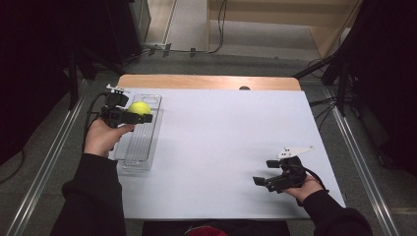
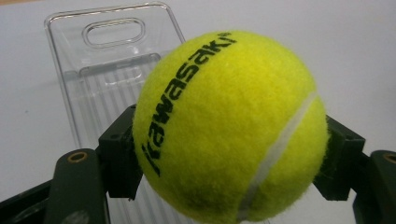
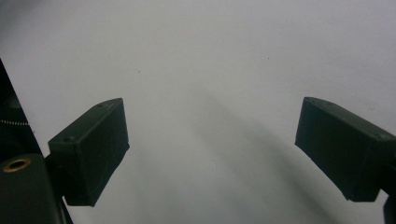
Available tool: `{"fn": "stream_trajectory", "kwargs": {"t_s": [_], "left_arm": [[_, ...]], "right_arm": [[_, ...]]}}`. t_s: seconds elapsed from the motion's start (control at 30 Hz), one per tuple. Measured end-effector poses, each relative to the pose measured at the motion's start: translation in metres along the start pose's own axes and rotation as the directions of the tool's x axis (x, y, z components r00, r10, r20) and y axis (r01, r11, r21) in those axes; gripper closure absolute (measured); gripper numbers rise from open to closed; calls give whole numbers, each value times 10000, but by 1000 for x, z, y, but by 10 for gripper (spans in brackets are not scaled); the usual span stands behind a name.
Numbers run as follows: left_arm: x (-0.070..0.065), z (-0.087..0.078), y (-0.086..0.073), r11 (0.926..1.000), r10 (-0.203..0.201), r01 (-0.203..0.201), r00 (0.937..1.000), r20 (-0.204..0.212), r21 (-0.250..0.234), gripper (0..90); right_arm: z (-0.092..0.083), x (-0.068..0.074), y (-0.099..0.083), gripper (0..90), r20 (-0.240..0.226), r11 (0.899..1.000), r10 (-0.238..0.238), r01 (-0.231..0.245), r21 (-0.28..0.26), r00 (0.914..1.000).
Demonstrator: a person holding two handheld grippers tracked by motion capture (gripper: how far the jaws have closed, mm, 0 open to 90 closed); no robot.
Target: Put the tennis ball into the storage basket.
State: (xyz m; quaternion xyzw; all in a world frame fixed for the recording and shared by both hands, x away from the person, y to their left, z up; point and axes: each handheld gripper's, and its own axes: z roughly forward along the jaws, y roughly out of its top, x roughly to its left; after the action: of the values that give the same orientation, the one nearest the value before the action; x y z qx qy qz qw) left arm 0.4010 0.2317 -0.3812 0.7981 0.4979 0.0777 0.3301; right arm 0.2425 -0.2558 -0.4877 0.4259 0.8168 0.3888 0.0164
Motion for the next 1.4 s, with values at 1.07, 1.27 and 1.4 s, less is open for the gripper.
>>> {"fn": "stream_trajectory", "kwargs": {"t_s": [1.07, 1.27, 1.4], "left_arm": [[17, 12, -8, 9982, -593, 595, 9971, -471, 19, 263], [17, 19, -9, 9980, -604, 612, 9973, -406, 172, 263], [16, 23, -10, 9977, -633, 643, 9971, -411, 223, 263]], "right_arm": [[0, 0, 0, 78, 2, 10000, 12, -12, -26, 10000], [0, 0, 0, 78, -2, 10000, 12, -12, -28, 10000], [0, 0, 0, 78, 0, 10000, 14, -14, -28, 10000]]}}
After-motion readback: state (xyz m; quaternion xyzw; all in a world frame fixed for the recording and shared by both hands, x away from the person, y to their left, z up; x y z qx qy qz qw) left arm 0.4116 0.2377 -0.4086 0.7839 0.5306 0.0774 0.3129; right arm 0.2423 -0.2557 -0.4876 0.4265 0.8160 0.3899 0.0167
